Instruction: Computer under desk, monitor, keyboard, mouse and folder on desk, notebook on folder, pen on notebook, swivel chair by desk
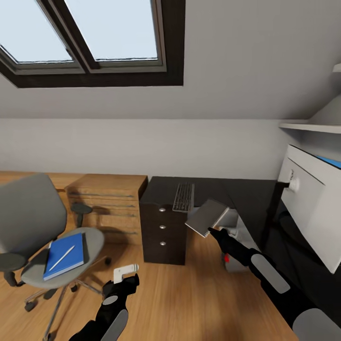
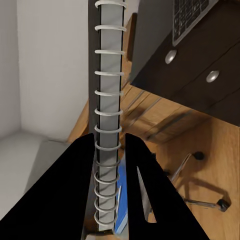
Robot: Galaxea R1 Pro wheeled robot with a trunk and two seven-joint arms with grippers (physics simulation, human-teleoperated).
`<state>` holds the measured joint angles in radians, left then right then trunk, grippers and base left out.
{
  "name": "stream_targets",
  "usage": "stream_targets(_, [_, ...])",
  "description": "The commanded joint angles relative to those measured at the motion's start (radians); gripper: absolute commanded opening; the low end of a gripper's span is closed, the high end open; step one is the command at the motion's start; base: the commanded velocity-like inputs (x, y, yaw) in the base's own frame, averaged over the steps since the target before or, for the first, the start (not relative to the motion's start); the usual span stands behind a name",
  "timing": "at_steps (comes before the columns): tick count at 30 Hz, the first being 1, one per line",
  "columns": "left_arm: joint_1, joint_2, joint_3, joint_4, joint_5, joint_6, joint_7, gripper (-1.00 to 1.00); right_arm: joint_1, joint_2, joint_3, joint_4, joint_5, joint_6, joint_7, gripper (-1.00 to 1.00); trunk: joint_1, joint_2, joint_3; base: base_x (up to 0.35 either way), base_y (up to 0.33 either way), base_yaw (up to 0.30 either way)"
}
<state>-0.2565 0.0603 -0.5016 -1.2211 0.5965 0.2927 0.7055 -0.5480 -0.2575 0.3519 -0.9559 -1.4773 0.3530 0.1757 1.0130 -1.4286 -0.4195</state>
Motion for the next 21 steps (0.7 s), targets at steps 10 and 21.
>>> stream_targets(10, [-0.001,0.001,0.004,-0.001,0.006,0.003,0.006,1.0,0.0,-0.02,0.002,0.0,-0.009,0.0,0.004,-1.0,-0.038,0.07,0.03,0.326,0.0,0.0])
stream_targets(21, [-0.001,0.001,0.006,-0.001,0.008,0.003,0.006,1.0,0.0,-0.022,0.001,0.0,-0.009,0.0,0.004,-1.0,-0.057,0.105,0.046,0.329,0.0,0.0])
